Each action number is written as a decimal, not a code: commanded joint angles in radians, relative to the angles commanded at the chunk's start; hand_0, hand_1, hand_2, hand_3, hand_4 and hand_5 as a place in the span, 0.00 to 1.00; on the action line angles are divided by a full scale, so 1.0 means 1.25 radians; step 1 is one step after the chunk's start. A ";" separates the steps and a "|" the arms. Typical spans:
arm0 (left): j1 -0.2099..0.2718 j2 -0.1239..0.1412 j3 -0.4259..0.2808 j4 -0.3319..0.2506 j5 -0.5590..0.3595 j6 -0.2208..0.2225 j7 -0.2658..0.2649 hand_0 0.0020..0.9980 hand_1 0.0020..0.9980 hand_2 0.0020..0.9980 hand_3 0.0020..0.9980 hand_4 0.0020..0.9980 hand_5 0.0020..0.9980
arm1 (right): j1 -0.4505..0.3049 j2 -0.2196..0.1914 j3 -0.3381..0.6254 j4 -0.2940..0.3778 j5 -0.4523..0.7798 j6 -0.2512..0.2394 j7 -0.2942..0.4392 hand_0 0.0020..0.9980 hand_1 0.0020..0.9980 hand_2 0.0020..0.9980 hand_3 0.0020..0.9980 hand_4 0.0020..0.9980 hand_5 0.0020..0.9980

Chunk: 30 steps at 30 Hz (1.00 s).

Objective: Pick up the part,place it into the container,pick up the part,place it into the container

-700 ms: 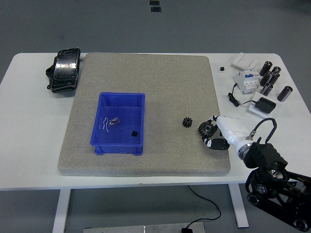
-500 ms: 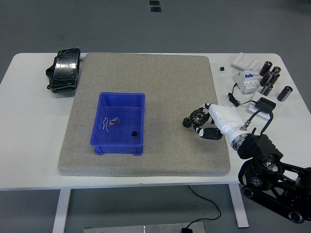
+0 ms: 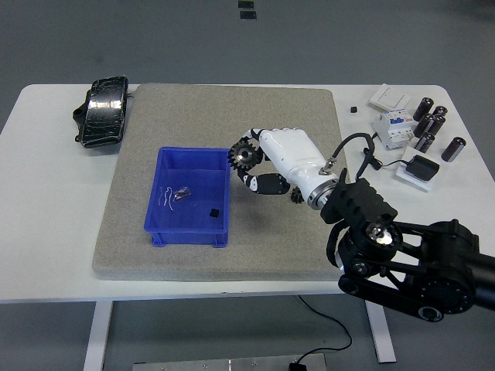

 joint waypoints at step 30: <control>-0.010 0.004 -0.017 0.001 0.029 -0.009 0.007 0.68 0.67 0.59 0.55 0.62 0.37 | 0.052 0.122 -0.140 -0.134 0.165 -0.096 0.090 0.75 0.82 0.86 0.86 0.63 0.36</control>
